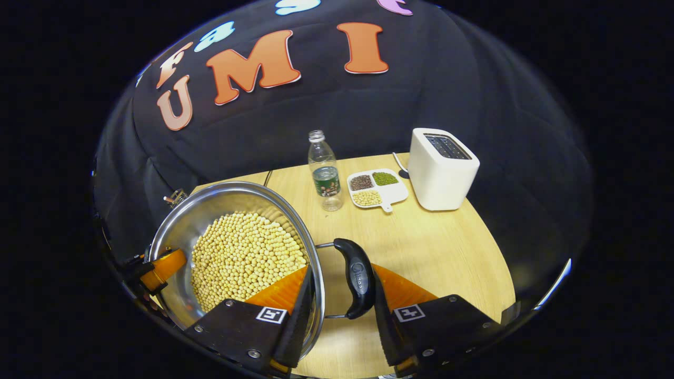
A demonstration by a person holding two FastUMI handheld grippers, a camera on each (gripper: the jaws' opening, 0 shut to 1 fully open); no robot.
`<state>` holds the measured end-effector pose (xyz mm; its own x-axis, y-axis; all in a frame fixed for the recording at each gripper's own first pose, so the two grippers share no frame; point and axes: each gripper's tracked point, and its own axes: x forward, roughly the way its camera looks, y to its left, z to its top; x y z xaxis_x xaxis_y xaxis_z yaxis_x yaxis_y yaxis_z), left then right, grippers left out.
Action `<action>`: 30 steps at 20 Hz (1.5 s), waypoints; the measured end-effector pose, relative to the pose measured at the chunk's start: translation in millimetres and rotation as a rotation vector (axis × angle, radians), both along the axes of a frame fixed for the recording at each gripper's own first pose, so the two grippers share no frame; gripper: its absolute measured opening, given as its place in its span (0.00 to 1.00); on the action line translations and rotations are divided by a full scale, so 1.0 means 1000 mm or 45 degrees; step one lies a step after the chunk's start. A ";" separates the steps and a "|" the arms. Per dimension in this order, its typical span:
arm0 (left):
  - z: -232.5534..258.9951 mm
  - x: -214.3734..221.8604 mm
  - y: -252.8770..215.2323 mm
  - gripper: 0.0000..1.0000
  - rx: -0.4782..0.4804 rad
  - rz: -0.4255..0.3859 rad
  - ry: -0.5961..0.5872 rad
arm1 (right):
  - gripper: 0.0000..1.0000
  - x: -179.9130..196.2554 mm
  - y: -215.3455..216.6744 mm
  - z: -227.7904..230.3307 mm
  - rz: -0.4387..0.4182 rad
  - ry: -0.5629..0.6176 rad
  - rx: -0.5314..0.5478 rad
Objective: First push the handle of the pot to place it horizontally, then grasp the pot with both hands and set it on the induction cooktop.
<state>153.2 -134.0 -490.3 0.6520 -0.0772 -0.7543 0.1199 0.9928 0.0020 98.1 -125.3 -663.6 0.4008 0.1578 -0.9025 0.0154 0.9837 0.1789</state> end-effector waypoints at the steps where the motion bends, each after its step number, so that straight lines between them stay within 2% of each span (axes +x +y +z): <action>1: 0.002 -0.001 0.011 0.72 0.001 0.012 -0.001 | 0.58 0.000 0.000 0.000 0.010 -0.001 0.008; 3: 0.002 0.000 0.031 0.69 0.013 0.034 -0.002 | 0.52 0.003 0.000 -0.001 0.031 0.001 0.020; 4: 0.007 -0.001 0.036 0.69 0.021 0.043 -0.005 | 0.52 0.005 0.000 -0.002 0.041 0.000 0.024; 5: 0.011 -0.001 0.044 0.69 0.027 0.053 -0.006 | 0.57 0.006 -0.002 -0.002 0.049 0.001 0.029; 6: 0.011 -0.003 0.054 0.69 0.029 0.066 -0.007 | 0.52 0.008 -0.002 -0.003 0.055 0.000 0.035; 7: 0.010 -0.003 0.063 0.69 0.031 0.077 -0.005 | 0.57 0.008 -0.002 -0.004 0.064 0.005 0.039; 8: 0.006 -0.003 0.073 0.72 0.034 0.087 -0.001 | 0.52 0.009 -0.002 -0.005 0.072 0.007 0.041; 9: 0.004 -0.001 0.082 0.72 0.038 0.096 0.001 | 0.57 0.011 -0.001 -0.006 0.083 0.010 0.043; 11: 0.005 0.003 0.102 0.72 0.046 0.109 0.001 | 0.57 0.011 0.000 -0.008 0.098 0.008 0.052; 12: 0.008 0.003 0.106 0.69 0.047 0.119 -0.002 | 0.57 0.011 0.000 -0.008 0.105 0.010 0.061; 13: 0.008 0.004 0.115 0.72 0.049 0.131 0.001 | 0.57 0.011 -0.001 -0.008 0.116 0.010 0.066; 17: -0.003 0.011 0.151 0.72 0.065 0.156 0.014 | 0.57 0.015 -0.003 -0.011 0.146 0.026 0.074; 18: -0.003 0.013 0.157 0.69 0.069 0.154 0.005 | 0.57 0.016 -0.003 -0.011 0.149 0.028 0.074; 20: -0.010 0.018 0.167 0.76 0.070 0.153 0.008 | 0.57 0.013 -0.003 -0.013 0.166 0.032 0.068; 22: -0.021 0.018 0.173 0.72 0.066 0.154 0.039 | 0.57 0.015 -0.001 -0.012 0.188 0.048 0.056; 25: -0.034 0.023 0.177 0.72 0.056 0.151 0.056 | 0.57 0.018 -0.001 -0.005 0.182 0.061 0.052; 26: -0.040 0.026 0.179 0.69 0.053 0.148 0.059 | 0.56 0.018 -0.001 -0.004 0.183 0.061 0.051; 28: -0.050 0.030 0.182 0.76 0.048 0.150 0.074 | 0.57 0.016 -0.003 -0.003 0.184 0.073 0.045; 30: -0.056 0.034 0.183 0.72 0.055 0.144 0.086 | 0.56 0.015 -0.002 -0.003 0.190 0.090 0.049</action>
